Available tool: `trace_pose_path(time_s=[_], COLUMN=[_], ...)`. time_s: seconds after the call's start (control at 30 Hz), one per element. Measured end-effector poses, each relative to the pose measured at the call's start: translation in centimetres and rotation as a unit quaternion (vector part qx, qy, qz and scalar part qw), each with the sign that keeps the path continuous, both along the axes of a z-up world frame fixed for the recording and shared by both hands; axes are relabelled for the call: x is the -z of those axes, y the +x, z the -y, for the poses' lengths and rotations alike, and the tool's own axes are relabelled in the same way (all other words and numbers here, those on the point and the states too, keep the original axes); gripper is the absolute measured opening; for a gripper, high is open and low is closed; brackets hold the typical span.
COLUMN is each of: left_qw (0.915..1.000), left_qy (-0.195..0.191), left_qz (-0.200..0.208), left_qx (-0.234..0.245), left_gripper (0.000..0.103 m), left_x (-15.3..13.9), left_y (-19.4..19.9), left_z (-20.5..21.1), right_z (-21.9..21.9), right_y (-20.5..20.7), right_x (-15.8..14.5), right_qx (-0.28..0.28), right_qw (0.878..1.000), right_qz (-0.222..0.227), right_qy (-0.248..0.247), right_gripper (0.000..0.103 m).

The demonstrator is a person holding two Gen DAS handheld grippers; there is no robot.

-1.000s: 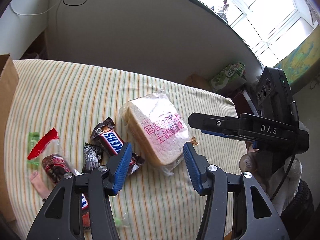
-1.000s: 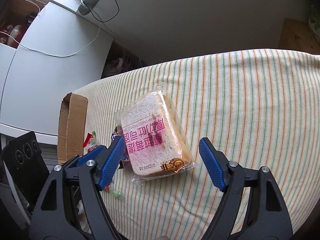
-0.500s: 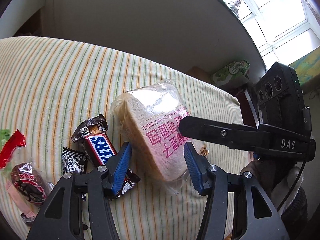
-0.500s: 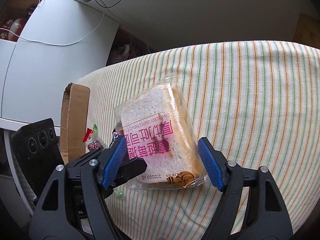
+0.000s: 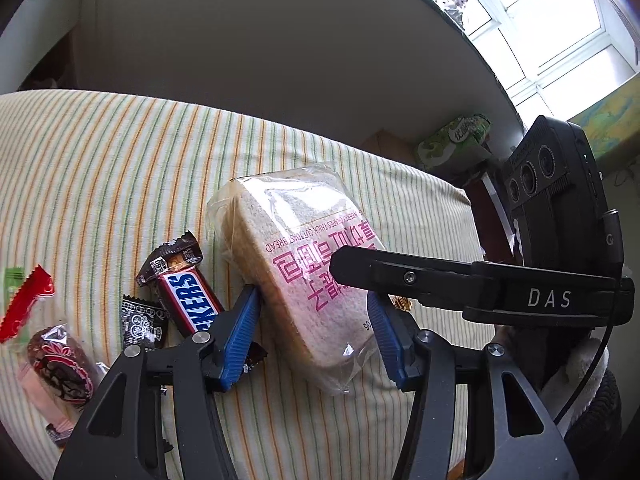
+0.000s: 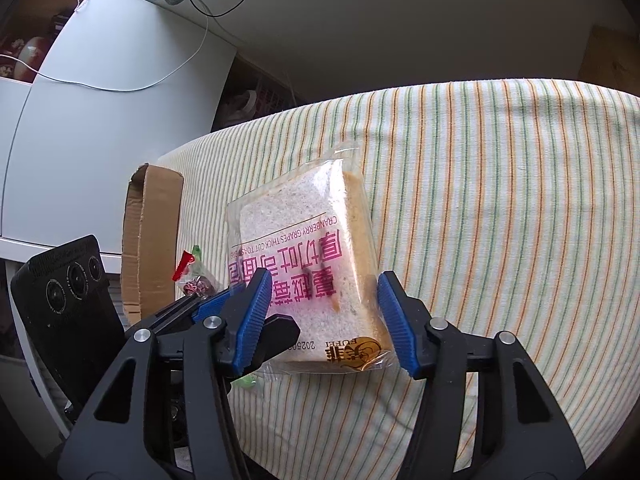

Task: Organize snacks
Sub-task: 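Move the right tool to the bagged bread and close on it, then lift the bagged bread over the box and open the right tool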

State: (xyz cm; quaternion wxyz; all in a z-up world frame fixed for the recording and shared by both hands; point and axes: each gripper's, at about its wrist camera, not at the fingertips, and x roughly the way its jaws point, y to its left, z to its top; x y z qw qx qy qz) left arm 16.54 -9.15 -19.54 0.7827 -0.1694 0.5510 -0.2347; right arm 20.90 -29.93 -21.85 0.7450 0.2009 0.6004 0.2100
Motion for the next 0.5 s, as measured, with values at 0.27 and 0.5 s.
trace_pose_path(time_s=[0.27, 0.5], left_qw=[0.9998, 0.9993], left_qy=[-0.004, -0.005], left_qz=[0.015, 0.027], left_qx=[-0.009, -0.025], left_gripper=[0.053, 0.053], left_x=[-2.5, -4.4], left_y=[-0.8, -1.3], left_z=[-2.3, -6.0], right_z=[-3.0, -6.6], right_y=[-0.6, -0.8], right_x=[-3.1, -5.4], right_qx=[-0.013, -0.032], right_qw=[1.000, 0.999], right_qz=[0.018, 0.031], right_qy=[-0.006, -0.007], right_gripper=[0.059, 0.059])
